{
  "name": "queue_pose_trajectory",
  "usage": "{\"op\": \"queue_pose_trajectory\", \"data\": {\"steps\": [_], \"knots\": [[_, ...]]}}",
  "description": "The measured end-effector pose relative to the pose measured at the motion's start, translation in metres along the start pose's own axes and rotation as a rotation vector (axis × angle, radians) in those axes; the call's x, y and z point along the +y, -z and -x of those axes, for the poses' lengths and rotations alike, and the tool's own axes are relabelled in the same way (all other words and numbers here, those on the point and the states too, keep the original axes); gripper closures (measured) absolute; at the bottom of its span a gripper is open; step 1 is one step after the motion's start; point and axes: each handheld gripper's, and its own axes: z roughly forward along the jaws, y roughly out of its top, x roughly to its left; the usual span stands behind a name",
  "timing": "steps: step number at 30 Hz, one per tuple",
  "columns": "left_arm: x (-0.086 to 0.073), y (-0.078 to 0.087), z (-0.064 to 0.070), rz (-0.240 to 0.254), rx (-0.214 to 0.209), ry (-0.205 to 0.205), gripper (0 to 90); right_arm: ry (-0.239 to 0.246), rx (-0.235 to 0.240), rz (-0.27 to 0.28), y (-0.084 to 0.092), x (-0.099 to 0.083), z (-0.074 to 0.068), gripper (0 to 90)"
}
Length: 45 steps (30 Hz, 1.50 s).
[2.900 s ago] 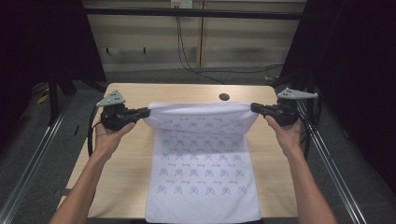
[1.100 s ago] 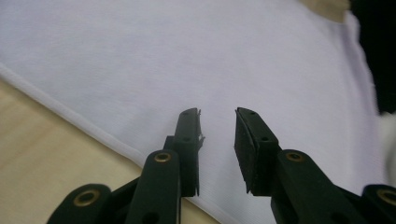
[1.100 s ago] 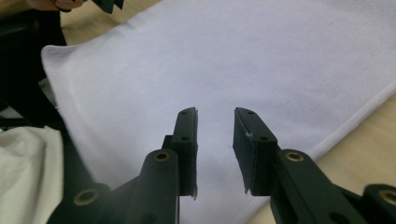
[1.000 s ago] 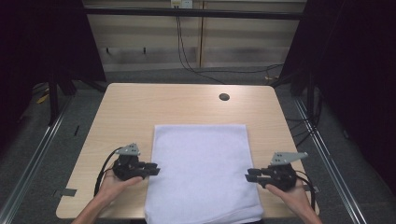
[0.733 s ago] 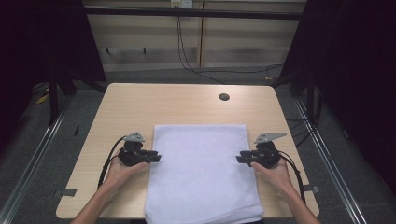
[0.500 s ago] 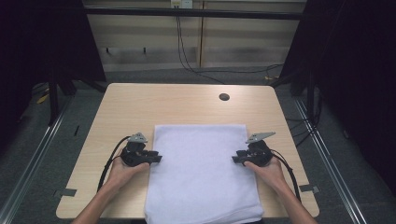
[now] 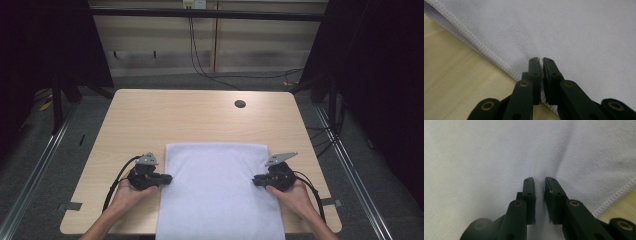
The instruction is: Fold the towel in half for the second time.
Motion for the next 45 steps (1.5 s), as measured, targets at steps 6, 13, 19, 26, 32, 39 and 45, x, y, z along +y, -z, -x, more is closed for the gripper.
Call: {"op": "queue_pose_trajectory", "data": {"steps": [6,13,19,26,32,39,45], "knots": [[-0.015,0.009,0.018,-0.019,-0.047,0.033,87.4,-0.014,0.04,0.02,0.01,-0.018,-0.011,79.7],[-0.029,0.02,0.047,-0.075,-0.094,0.055,82.6,0.003,0.065,0.03,0.02,-0.036,-0.034,75.9],[-0.012,0.025,0.043,-0.028,-0.047,0.041,59.0,-0.036,0.081,0.056,0.03,-0.025,-0.027,55.3],[0.04,0.03,0.009,0.122,0.087,0.044,48.1,-0.094,-0.028,0.247,0.052,0.009,0.015,46.6],[0.057,0.012,-0.024,0.228,0.083,0.12,58.5,-0.109,-0.111,0.176,0.034,0.027,0.044,51.2],[0.038,0.015,-0.024,0.199,0.039,0.114,65.7,-0.138,-0.059,0.173,0.013,0.021,0.065,49.2],[0.019,0.021,-0.027,0.131,-0.006,0.118,59.3,-0.112,-0.065,0.115,-0.002,0.02,0.063,47.1]]}}
